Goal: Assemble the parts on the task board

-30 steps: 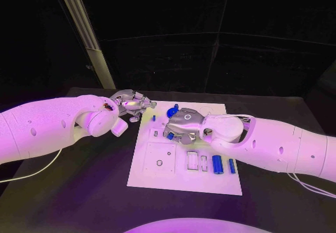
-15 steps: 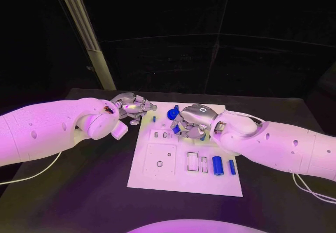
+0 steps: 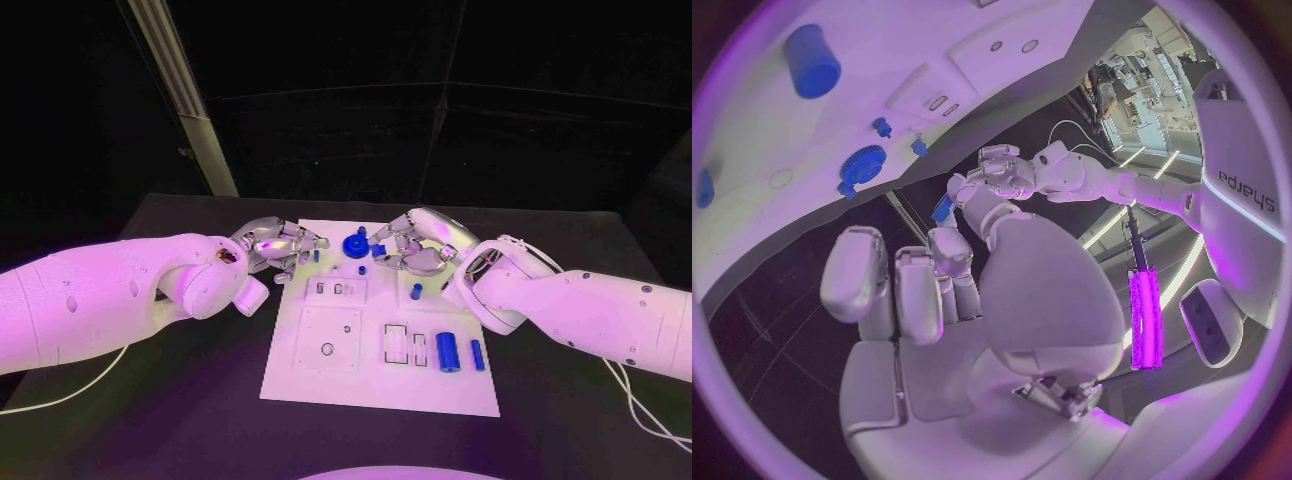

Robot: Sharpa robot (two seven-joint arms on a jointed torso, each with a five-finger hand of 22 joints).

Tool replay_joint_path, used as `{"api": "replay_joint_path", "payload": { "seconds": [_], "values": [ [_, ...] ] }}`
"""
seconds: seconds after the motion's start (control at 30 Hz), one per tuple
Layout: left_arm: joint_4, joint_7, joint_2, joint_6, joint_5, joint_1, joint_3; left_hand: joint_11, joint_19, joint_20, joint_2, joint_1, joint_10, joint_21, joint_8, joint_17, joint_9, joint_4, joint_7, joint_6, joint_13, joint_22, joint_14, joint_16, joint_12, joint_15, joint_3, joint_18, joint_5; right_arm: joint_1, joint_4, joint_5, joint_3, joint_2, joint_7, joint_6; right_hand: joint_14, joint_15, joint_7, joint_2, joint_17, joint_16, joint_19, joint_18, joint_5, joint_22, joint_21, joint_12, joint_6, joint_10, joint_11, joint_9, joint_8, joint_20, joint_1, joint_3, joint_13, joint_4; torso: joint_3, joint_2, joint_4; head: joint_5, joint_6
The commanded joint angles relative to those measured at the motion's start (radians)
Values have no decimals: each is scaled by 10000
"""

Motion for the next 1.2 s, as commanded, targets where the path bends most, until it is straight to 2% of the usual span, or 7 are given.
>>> {"api": "replay_joint_path", "payload": {
  "seconds": [0.03,0.13,0.3,0.37,0.67,0.9,1.2],
  "values": [
    [131,610,7,530,425,-41,2,80,7,84,-10,-74,15,57,-221,1763,-182,-33,76,-27,-1,64,766,14,80,81,-100,-62,-38,19,77,946,4,-37,261,-608,690,69,65,92,643,40,54,-198,38,17,59,-21,18,23,60,15,-55,32,-28,-13,-3,45,-3,10,5,-58,131],
    [224,822,39,761,438,-81,-1,86,-11,103,6,157,-142,59,-469,1768,-371,-224,88,-109,-206,69,765,21,-45,94,-53,-53,-14,19,111,974,4,-32,208,-642,691,70,67,91,646,42,54,-199,42,18,60,-20,18,24,61,15,-56,33,-28,-15,-2,46,-6,13,8,-69,153],
    [313,1168,114,1097,369,-126,-3,-32,-42,45,-32,954,-415,93,-989,1830,-737,-944,-28,-240,-421,119,778,70,-246,7,882,-47,83,18,134,838,3,32,65,-661,691,70,67,91,646,42,54,-199,42,18,60,-20,18,24,61,15,-56,33,-28,-15,-2,46,-5,16,6,-71,165],
    [329,1256,139,1217,335,-135,-3,-6,-65,-3,-214,724,-402,131,-1366,1849,-1016,-1066,-25,-15,-528,168,778,91,-257,-24,1639,-57,82,18,139,776,3,59,17,-672,691,70,67,91,646,42,54,-199,42,18,60,-20,18,24,61,15,-56,33,-28,-15,-2,46,-6,22,6,-68,143],
    [324,1350,299,1465,283,-154,-2,-17,-115,15,-332,297,-506,213,-2243,1884,-1331,-1769,21,-219,-663,267,783,126,-161,-3,3959,-52,467,16,226,621,3,152,-9,-872,688,86,83,97,635,36,63,-202,92,35,70,-11,12,25,78,10,-72,46,-12,-24,9,52,-5,23,11,-35,108],
    [288,1282,419,1581,278,-157,-2,-262,-107,-122,-352,-125,-437,320,-2689,2042,-1355,-2207,-97,-563,-493,396,838,237,94,-183,4874,-57,477,14,350,603,3,182,37,-921,688,86,83,97,635,36,63,-202,92,35,70,-11,12,25,78,10,-72,46,-12,-24,9,52,1,17,7,-51,138],
    [279,1192,479,1669,277,-158,-2,-310,-94,-174,-350,-264,-376,365,-2785,2104,-1356,-2338,-143,-623,-379,451,859,280,221,-229,5067,-66,495,13,435,603,3,157,124,-1034,688,86,83,97,635,36,63,-202,92,35,70,-11,12,25,78,10,-72,46,-12,-24,9,52,0,21,15,-83,158]
  ]
}}
